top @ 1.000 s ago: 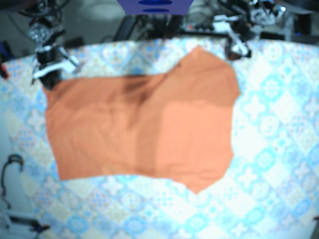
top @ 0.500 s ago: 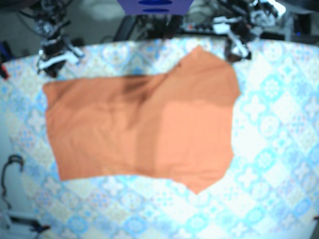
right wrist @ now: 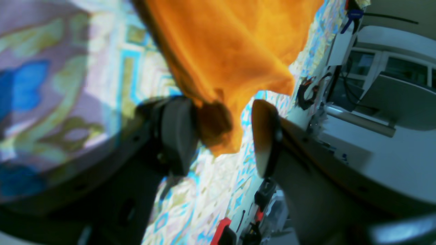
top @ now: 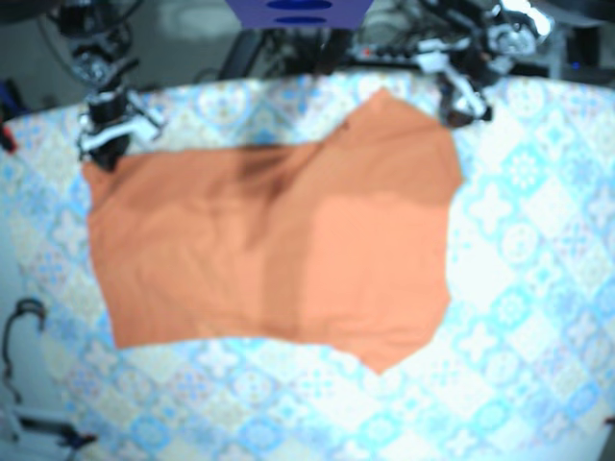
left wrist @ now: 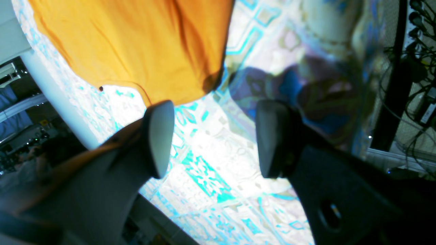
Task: Fold the T-shirt properly
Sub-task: 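Grasp the orange shirt's shoulder corners with both grippers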
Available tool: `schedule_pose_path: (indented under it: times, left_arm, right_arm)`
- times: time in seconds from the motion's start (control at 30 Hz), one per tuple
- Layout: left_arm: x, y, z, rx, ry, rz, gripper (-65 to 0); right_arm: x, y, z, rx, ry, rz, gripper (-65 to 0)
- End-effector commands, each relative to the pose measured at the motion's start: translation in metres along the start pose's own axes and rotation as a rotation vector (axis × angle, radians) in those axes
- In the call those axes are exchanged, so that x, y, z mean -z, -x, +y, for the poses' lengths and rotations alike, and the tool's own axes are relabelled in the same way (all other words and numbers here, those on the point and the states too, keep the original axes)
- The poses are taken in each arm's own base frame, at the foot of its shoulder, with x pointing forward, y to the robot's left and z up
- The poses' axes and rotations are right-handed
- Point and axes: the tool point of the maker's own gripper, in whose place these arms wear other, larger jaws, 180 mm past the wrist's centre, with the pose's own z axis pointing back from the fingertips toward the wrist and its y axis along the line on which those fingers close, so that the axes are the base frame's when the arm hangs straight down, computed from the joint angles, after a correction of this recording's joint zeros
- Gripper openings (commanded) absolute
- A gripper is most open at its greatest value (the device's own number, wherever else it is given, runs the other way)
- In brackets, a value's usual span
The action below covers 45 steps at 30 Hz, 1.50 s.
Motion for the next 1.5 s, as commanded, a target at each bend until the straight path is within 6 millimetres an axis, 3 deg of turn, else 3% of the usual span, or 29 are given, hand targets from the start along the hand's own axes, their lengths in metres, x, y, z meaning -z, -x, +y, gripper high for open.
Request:
schedule_pose_path:
  times: [0.0, 0.13, 0.63, 0.97, 1.23, 1.47]
  left_arm:
    - [-0.002, 0.001, 0.005, 0.009, -0.019, -0.005, -27.5]
    - [-0.002, 0.001, 0.005, 0.009, -0.019, -0.005, -27.5]
    - [-0.002, 0.001, 0.005, 0.007, -0.019, -0.003, -27.5]
    - [-0.002, 0.002, 0.006, 0.007, -0.021, -0.001, -27.5]
    - [0.008, 0.008, 0.019, -0.059, -0.040, 0.001, -27.5]
    - [0.025, 0.031, 0.011, -0.067, -0.010, 0.053, -27.5]
  right_arm:
    - [0.002, 0.008, 0.010, -0.003, -0.063, 0.021, -35.7]
    - [0.008, 0.018, 0.006, -0.018, -0.062, 0.042, -35.7]
    - [0.007, 0.048, 0.022, -0.032, -0.114, 0.075, -36.5]
    - [0.011, 0.051, 0.025, -0.034, -0.129, 0.087, -59.5]
    - [0.010, 0.053, 0.027, -0.032, -0.148, 0.093, -62.6]
    - [0.011, 0.058, 0.023, -0.049, -0.145, 0.095, -62.6]
